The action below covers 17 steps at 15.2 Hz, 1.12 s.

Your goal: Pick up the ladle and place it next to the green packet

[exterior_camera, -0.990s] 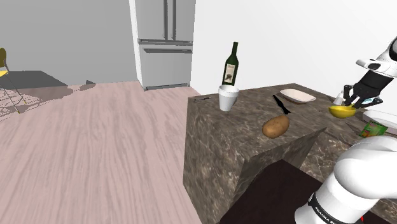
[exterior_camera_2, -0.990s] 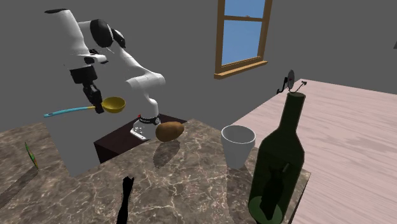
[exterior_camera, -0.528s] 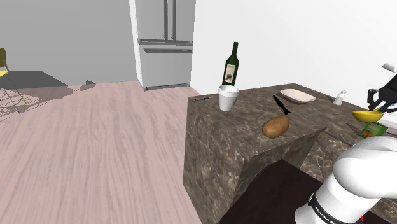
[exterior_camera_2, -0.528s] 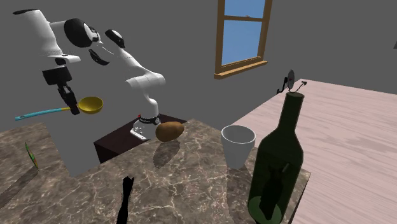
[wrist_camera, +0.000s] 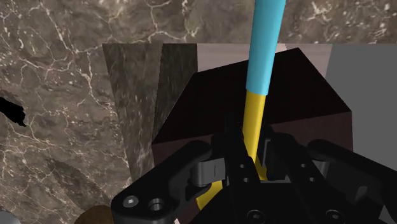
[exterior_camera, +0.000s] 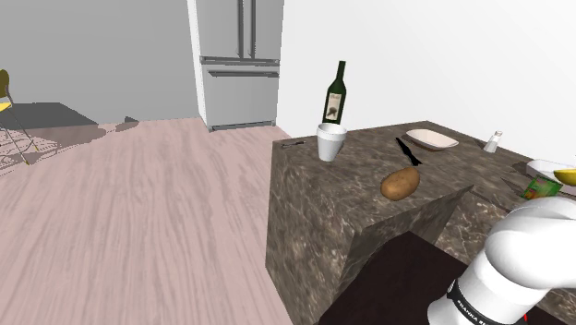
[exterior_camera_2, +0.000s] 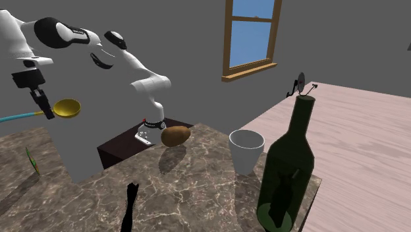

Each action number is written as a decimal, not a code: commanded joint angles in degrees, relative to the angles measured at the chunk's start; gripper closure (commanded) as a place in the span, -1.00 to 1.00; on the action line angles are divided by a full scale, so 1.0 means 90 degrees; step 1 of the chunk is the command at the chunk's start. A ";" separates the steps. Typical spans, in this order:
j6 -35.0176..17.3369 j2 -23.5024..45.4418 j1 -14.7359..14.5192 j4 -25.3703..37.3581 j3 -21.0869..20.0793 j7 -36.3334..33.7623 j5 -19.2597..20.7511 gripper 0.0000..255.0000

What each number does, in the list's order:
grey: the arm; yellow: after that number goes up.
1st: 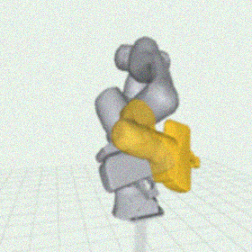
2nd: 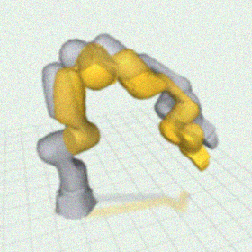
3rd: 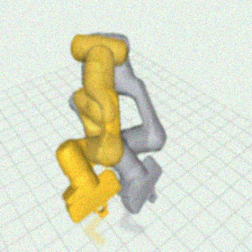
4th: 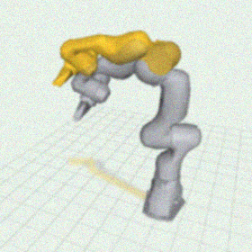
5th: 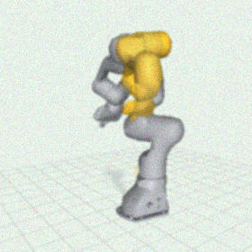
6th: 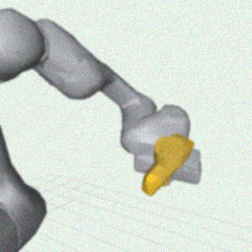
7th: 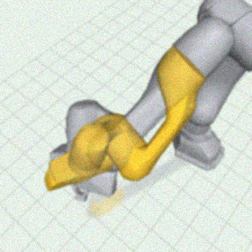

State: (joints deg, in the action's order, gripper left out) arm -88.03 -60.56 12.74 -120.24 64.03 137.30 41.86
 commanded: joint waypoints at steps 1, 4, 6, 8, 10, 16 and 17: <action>0.0101 0.0081 -0.0184 0.0458 0.0273 0.0314 0.0100 1.00; 0.0247 0.0153 -0.0456 0.1114 0.0662 0.0760 0.0245 1.00; 0.0351 0.0195 -0.0679 0.1591 0.0931 0.1058 0.0338 1.00; 0.0463 0.0227 -0.0937 0.2104 0.1207 0.1360 0.0430 1.00; 0.0587 0.0249 -0.1231 0.2658 0.1491 0.1666 0.0524 1.00; 0.0361 0.0081 -0.1281 0.2579 0.1763 0.1753 0.0734 1.00; 0.0304 0.0049 -0.1264 0.2513 0.1794 0.1743 0.0768 1.00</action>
State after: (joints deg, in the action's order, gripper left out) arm -84.81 -59.82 1.26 -97.19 79.83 152.96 48.43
